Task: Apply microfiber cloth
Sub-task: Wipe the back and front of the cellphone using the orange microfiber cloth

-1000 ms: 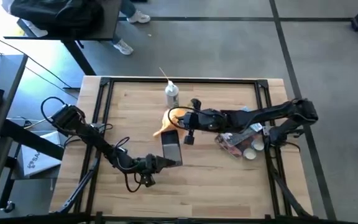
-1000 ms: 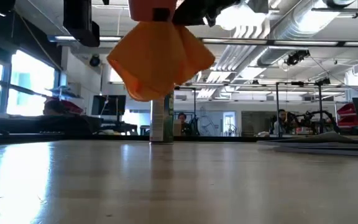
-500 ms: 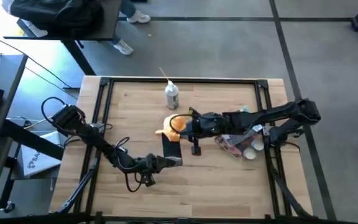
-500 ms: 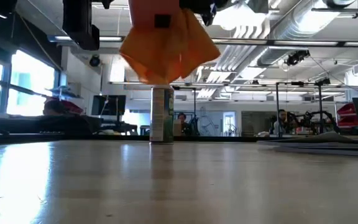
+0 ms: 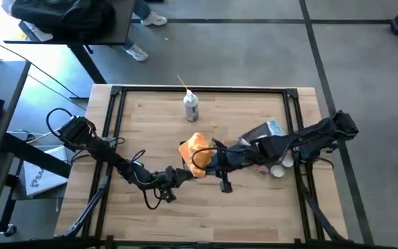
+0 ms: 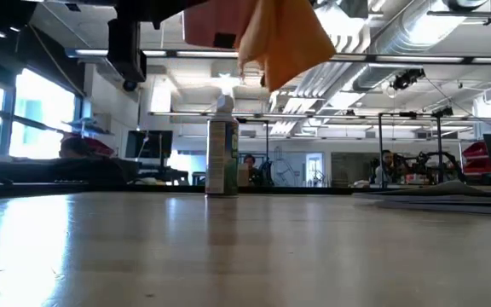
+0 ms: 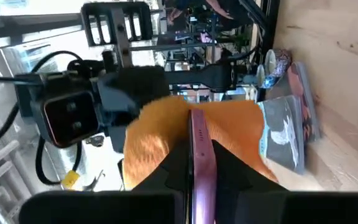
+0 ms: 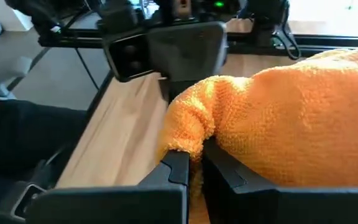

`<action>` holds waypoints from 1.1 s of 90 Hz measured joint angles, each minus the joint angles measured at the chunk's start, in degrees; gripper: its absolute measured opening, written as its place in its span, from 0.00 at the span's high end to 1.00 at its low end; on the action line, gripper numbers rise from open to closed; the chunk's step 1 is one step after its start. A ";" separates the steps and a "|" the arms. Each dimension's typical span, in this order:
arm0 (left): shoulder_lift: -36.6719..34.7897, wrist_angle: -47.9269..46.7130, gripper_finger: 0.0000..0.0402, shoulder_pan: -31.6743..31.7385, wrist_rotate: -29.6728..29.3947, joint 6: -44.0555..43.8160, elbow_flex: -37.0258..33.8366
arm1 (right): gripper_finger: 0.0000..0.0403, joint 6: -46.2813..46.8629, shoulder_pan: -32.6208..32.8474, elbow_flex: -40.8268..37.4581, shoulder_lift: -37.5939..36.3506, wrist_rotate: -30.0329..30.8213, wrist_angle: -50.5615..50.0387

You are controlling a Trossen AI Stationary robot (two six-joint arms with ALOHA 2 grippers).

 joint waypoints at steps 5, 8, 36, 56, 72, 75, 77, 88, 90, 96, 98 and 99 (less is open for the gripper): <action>0.00 0.04 0.96 0.00 0.00 0.05 0.00 | 1.00 0.13 0.39 0.00 0.00 -0.11 -0.20; 0.00 0.05 0.96 0.00 -0.03 0.19 0.00 | 1.00 0.12 0.57 0.00 0.00 -0.30 -0.25; -0.24 2.87 0.96 0.22 -2.18 0.79 0.26 | 1.00 3.79 0.93 -0.28 0.39 -7.64 -3.77; -0.17 4.83 0.96 0.37 -2.06 0.65 0.20 | 1.00 7.37 0.94 -0.24 0.24 -16.14 -3.05; -0.17 4.68 0.96 0.35 -2.43 0.64 0.20 | 1.00 14.79 0.97 -0.22 0.22 -24.08 -7.92; -0.17 4.58 0.96 0.35 -2.54 0.65 0.20 | 1.00 16.16 0.95 -0.22 0.22 -24.70 -9.49; -0.17 4.60 0.96 0.35 -2.54 0.65 0.20 | 1.00 16.95 0.95 -0.22 0.22 -24.98 -10.62; -0.17 4.56 0.96 0.34 -2.54 0.63 0.17 | 1.00 18.74 0.93 -0.22 0.22 -25.60 -15.01; -0.17 4.56 0.96 0.33 -2.54 0.63 0.15 | 1.00 18.70 0.92 -0.22 0.14 -25.46 -15.33; -0.17 4.54 0.96 0.33 -2.52 0.31 0.15 | 1.00 18.11 0.79 -0.22 -0.40 -23.17 -16.09; -0.17 4.54 0.96 0.33 -2.52 0.06 0.15 | 1.00 17.69 0.68 -0.22 -0.70 -22.08 -16.00; -0.17 4.54 0.96 0.33 -2.52 0.00 0.15 | 1.00 17.38 0.61 -0.22 -0.92 -21.42 -15.97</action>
